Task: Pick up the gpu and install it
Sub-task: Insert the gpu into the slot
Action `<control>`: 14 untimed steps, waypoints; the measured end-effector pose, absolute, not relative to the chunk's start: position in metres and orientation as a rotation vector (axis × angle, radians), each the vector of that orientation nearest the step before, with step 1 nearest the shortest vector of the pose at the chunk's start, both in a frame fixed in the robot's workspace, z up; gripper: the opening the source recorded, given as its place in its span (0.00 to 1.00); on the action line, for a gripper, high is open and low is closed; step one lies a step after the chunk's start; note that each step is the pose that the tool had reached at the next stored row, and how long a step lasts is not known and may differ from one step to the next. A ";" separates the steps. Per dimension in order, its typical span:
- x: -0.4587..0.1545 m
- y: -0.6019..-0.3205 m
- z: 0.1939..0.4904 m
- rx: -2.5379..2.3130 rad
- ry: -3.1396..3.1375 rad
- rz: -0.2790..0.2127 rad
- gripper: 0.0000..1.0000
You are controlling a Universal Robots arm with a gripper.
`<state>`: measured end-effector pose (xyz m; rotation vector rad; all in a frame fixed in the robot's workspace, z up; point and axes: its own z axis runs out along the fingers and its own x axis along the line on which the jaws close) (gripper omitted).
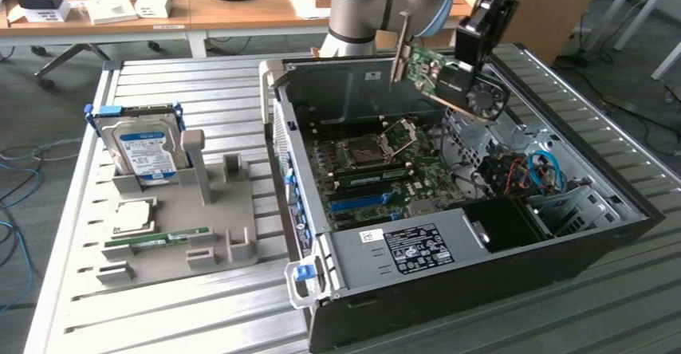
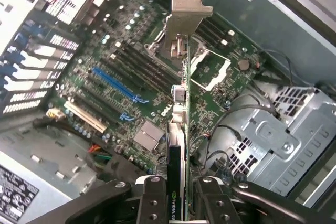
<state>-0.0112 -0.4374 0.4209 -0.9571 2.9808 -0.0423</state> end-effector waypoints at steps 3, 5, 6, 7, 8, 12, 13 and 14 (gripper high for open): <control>-0.011 -0.437 0.421 -1.025 2.959 -0.048 0.26; -0.012 -0.437 0.421 -1.071 2.943 -0.052 0.26; -0.012 -0.437 0.421 -1.093 2.935 -0.054 0.26; -0.012 -0.437 0.421 -1.115 2.927 -0.056 0.26; -0.012 -0.437 0.421 -1.137 2.918 -0.058 0.26; -0.012 -0.437 0.421 -1.228 2.882 -0.065 0.26; -0.012 -0.437 0.421 -1.250 2.873 -0.067 0.26; -0.012 -0.437 0.421 -1.271 2.864 -0.069 0.26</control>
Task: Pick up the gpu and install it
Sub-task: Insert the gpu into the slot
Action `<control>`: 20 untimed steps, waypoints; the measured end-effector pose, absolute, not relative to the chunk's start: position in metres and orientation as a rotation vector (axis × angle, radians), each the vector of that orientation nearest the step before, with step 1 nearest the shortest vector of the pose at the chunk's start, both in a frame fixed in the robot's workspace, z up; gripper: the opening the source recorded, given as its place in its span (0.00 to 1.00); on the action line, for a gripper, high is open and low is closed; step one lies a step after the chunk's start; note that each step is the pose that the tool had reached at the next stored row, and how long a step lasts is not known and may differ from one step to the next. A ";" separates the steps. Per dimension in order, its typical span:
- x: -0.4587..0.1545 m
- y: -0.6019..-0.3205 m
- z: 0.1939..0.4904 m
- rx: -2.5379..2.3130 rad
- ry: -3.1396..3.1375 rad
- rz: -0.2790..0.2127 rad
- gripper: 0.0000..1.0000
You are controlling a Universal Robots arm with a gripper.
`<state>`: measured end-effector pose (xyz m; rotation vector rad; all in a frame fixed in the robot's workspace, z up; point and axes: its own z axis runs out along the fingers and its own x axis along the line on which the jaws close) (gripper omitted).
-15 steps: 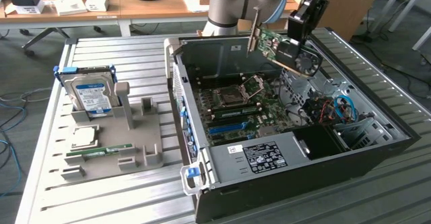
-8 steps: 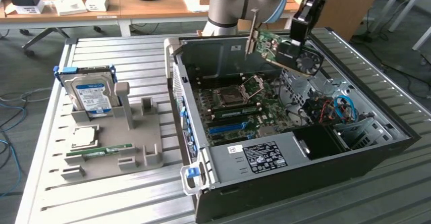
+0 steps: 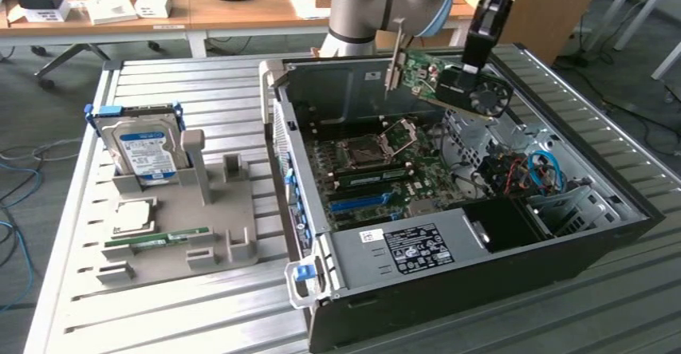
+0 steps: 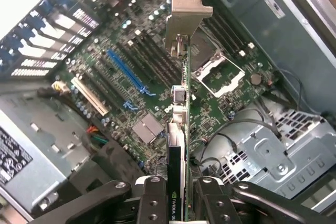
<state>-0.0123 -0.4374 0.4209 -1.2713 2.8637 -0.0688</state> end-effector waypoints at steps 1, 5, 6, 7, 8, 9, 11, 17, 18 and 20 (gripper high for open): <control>-0.012 -0.437 0.421 -1.293 2.854 -0.071 0.26; -0.013 -0.437 0.421 -1.379 2.815 -0.079 0.26; -0.013 -0.437 0.421 -1.400 2.805 -0.081 0.26; -0.013 -0.437 0.421 -1.421 2.794 -0.083 0.26; -0.013 -0.437 0.421 -1.442 2.784 -0.086 0.26; -0.013 -0.437 0.421 -1.463 2.773 -0.088 0.26; -0.013 -0.437 0.421 -1.506 2.751 -0.092 0.26; -0.014 -0.437 0.421 -1.629 2.682 -0.105 0.26; -0.014 -0.437 0.421 -1.649 2.670 -0.107 0.26; -0.014 -0.437 0.421 -1.689 2.645 -0.111 0.26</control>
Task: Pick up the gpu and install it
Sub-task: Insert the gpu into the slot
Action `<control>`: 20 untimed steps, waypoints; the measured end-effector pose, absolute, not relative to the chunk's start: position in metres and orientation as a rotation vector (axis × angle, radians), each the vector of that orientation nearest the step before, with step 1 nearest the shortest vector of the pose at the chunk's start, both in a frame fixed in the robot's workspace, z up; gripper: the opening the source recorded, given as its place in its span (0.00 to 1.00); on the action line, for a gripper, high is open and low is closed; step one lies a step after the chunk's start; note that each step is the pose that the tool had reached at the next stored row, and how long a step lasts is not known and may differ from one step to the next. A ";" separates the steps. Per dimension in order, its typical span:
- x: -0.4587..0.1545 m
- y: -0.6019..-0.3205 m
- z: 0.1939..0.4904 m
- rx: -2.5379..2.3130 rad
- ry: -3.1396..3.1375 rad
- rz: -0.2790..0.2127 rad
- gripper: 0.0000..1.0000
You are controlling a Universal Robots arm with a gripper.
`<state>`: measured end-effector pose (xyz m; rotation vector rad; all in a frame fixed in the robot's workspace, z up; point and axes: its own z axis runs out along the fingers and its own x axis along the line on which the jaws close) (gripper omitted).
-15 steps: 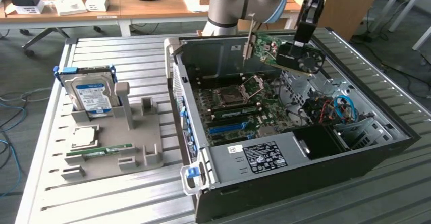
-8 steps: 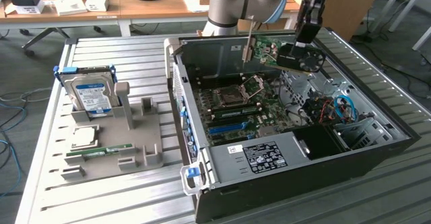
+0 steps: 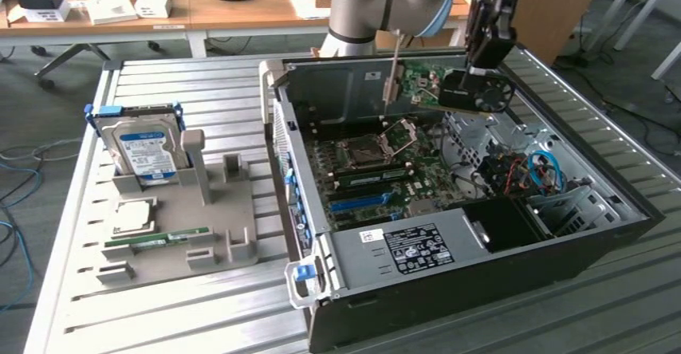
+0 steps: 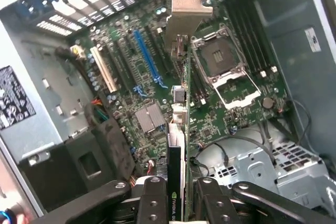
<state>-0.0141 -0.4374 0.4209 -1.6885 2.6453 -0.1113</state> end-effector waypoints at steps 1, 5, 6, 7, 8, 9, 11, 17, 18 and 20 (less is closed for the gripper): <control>-0.014 -0.437 0.421 -1.708 2.633 -0.113 0.26; -0.015 -0.437 0.421 -1.785 2.583 -0.122 0.26; -0.015 -0.437 0.421 -1.803 2.571 -0.125 0.26; -0.015 -0.437 0.421 -1.821 2.559 -0.127 0.26; -0.015 -0.437 0.421 -1.838 2.547 -0.129 0.26; -0.015 -0.437 0.421 -1.855 2.535 -0.131 0.26; -0.015 -0.437 0.421 -1.881 2.517 -0.136 0.26; -0.015 -0.437 0.421 -1.883 2.518 -0.139 0.26; -0.015 -0.437 0.421 -1.883 2.518 -0.139 0.26; -0.015 -0.437 0.421 -1.883 2.518 -0.139 0.26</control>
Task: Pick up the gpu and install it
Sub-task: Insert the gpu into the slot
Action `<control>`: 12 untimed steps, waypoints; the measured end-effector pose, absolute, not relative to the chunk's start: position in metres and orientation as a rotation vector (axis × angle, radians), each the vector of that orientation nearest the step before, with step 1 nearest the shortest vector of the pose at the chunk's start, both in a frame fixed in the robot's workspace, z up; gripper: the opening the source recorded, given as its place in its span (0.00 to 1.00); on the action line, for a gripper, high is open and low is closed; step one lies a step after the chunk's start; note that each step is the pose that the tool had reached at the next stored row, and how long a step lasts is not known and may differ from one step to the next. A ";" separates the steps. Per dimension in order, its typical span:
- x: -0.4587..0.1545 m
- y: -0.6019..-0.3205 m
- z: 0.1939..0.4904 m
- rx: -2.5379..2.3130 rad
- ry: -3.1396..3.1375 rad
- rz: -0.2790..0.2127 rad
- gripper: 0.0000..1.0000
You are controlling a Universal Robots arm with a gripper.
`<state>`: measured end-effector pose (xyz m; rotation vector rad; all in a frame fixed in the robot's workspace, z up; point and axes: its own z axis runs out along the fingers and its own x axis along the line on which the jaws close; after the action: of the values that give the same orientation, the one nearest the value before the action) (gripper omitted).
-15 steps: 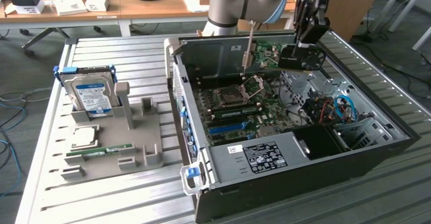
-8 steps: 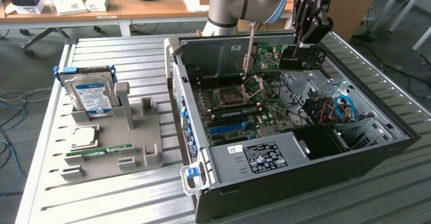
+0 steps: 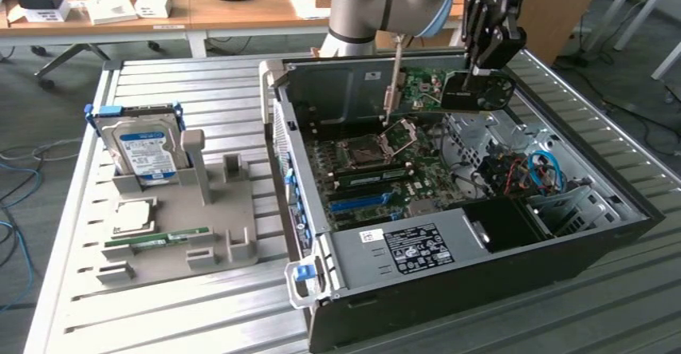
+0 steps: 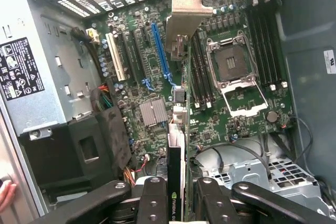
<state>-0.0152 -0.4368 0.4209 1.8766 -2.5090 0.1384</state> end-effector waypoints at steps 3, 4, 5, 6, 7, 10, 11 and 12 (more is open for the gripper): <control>-0.015 -0.437 0.421 1.876 -2.508 0.137 0.26; -0.015 -0.437 0.421 1.874 -2.505 0.132 0.26; -0.015 -0.437 0.421 1.871 -2.500 0.124 0.26; -0.015 -0.437 0.421 1.867 -2.493 0.115 0.26; -0.015 -0.437 0.421 1.863 -2.487 0.106 0.26; -0.015 -0.437 0.421 1.857 -2.478 0.091 0.26; -0.015 -0.437 0.421 1.857 -2.476 0.087 0.26; -0.015 -0.437 0.421 1.856 -2.472 0.081 0.26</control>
<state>-0.0152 -0.4368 0.4209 1.8564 -2.4723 0.0812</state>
